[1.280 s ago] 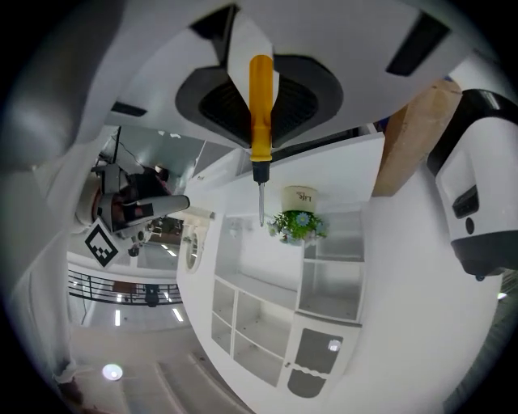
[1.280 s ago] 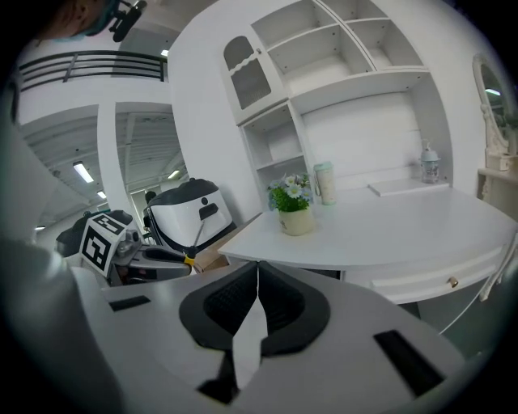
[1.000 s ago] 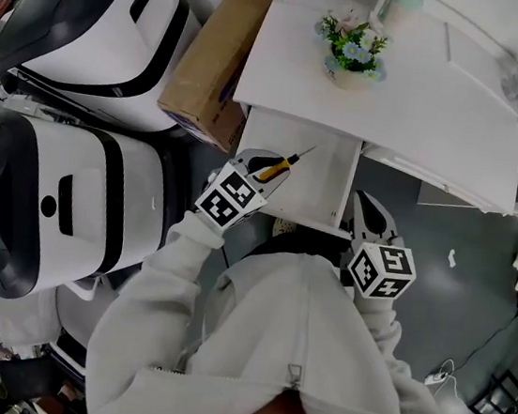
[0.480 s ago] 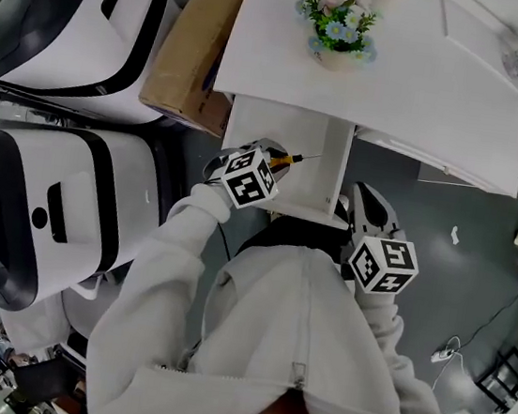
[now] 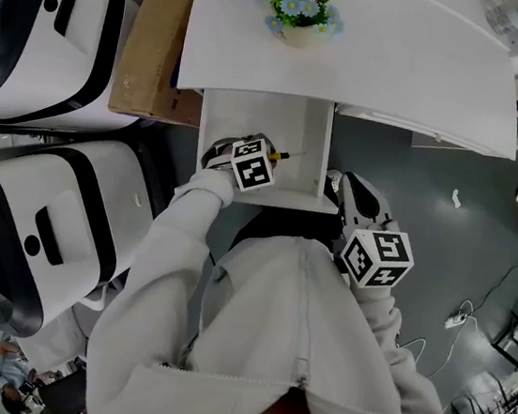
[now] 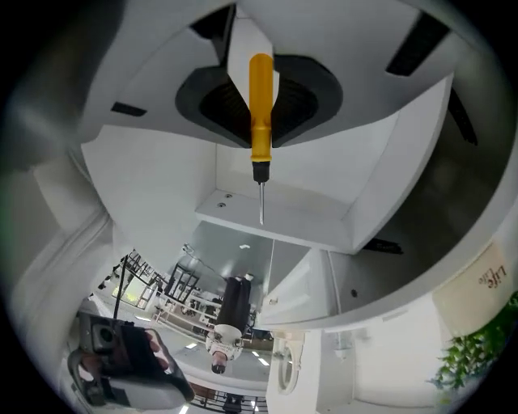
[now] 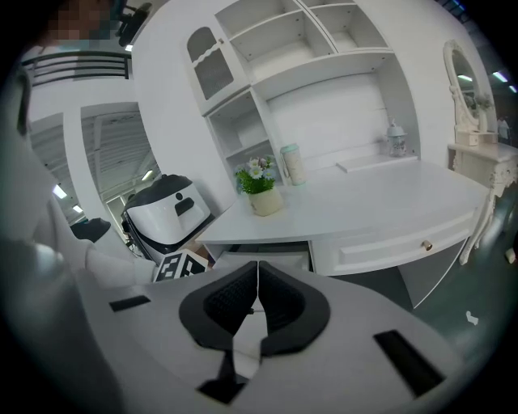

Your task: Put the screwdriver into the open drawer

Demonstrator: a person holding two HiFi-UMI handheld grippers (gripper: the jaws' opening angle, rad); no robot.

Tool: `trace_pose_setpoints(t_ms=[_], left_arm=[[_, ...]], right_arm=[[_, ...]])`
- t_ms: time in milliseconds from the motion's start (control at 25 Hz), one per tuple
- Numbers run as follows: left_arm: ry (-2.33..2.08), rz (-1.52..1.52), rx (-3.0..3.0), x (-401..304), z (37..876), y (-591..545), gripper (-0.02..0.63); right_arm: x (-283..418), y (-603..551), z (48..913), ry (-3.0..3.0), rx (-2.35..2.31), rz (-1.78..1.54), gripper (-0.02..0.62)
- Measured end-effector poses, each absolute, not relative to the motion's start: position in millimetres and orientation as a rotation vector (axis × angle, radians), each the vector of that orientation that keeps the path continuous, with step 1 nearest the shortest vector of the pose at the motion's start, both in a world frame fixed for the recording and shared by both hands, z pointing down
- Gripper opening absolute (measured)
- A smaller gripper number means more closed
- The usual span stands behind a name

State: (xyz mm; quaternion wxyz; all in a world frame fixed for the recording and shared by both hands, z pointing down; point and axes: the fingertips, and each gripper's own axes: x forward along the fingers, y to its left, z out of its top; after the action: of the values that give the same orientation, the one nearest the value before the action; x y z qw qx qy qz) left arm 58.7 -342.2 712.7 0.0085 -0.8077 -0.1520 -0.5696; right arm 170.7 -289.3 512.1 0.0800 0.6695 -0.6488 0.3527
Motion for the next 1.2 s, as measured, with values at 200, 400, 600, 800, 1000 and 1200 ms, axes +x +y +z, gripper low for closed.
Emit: trace_pose_setpoints(t_ms=[200,400,600,800,1000,1200], left_arm=[[-0.594,-1.869,-2.436,54.5,737.8,-325.0,0.087],[-0.646,-1.921,-2.369,52.3,759.1,-316.0,0.087],[-0.691,-1.949,-2.318,52.1,771.4,-308.5,0.087],[-0.755,-1.948,-2.232,51.2,779.8,-299.8,0.087],[-0.811,-1.944,-2.212,49.6,783.6,-290.7,0.089],[-0.802,-1.939,-2.287,55.1,781.2,-290.2,0.092]], right_arm=[[170.1,-288.4,519.2,-1.924,1.971,1.095,0.032],[175.8,-290.7,527.6,-1.908,1.974,1.123,0.032],[180.2,-291.0,531.0,-1.896,1.988,1.139,0.032],[181.5,-286.9,538.2,-1.878,1.981,1.165,0.032],[180.4,-285.6,542.8,-1.873,1.971,1.176,0.032],[183.7,-283.3,545.0,-1.866,1.976,1.179,0.032]])
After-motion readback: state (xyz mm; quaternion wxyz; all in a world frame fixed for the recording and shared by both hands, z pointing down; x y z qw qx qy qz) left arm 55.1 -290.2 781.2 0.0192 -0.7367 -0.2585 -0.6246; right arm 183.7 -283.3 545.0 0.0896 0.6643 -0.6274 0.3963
